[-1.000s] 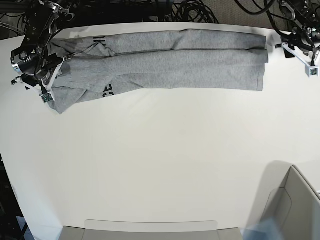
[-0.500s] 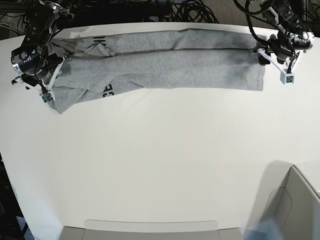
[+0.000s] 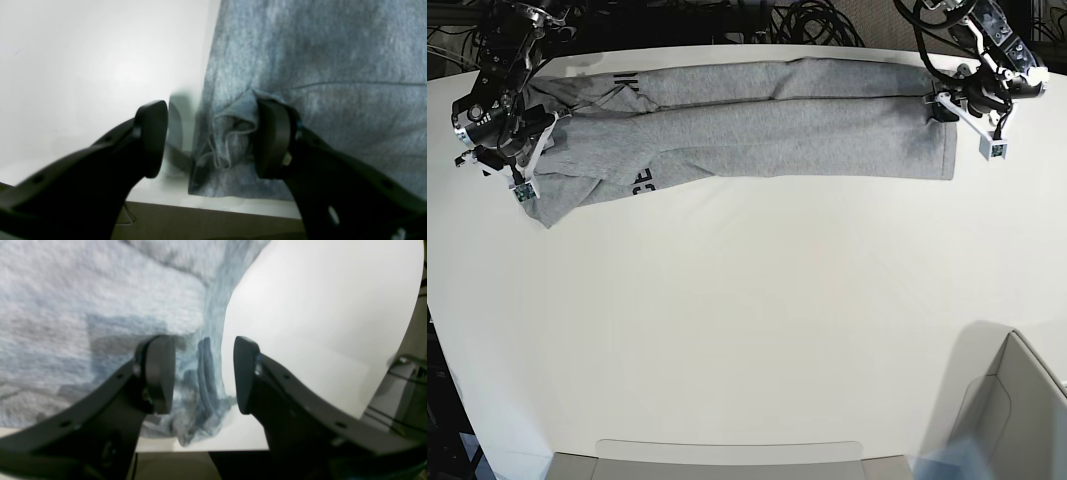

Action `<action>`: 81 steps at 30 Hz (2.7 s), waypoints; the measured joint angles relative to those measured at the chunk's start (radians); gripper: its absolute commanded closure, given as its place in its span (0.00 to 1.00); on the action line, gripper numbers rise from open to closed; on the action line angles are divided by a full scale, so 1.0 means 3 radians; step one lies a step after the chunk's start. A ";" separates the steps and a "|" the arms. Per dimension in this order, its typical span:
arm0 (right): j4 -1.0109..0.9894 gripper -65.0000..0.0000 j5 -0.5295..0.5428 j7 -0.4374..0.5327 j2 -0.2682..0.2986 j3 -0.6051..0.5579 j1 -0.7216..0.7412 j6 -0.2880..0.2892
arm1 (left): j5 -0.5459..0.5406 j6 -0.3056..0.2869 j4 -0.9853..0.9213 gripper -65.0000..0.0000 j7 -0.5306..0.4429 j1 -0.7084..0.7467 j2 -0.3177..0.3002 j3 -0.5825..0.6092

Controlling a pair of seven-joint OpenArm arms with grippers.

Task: Fold the T-shirt properly
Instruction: 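Lay the hem down on the folded shirt and open both grippers, then move the left gripper inward along the strip and pinch its end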

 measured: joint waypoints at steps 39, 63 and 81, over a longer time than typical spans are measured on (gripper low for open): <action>-0.0006 0.56 0.0009 0.0020 -0.0017 -0.0005 -0.0006 0.0000 | -0.0409 -0.0126 -0.1446 1.00 -0.0762 -0.0290 -0.0670 -0.0160; -0.0003 0.56 -0.0006 0.0017 -0.0090 0.0001 -0.0015 0.0000 | 0.0058 0.0000 -0.0472 1.00 -0.0348 -0.0254 -0.0781 -0.0473; -0.0003 0.56 0.0006 0.0019 -0.0150 -0.0003 0.0046 0.0000 | 0.0065 -0.0005 0.0754 1.00 0.0080 -0.0251 -0.0322 0.0130</action>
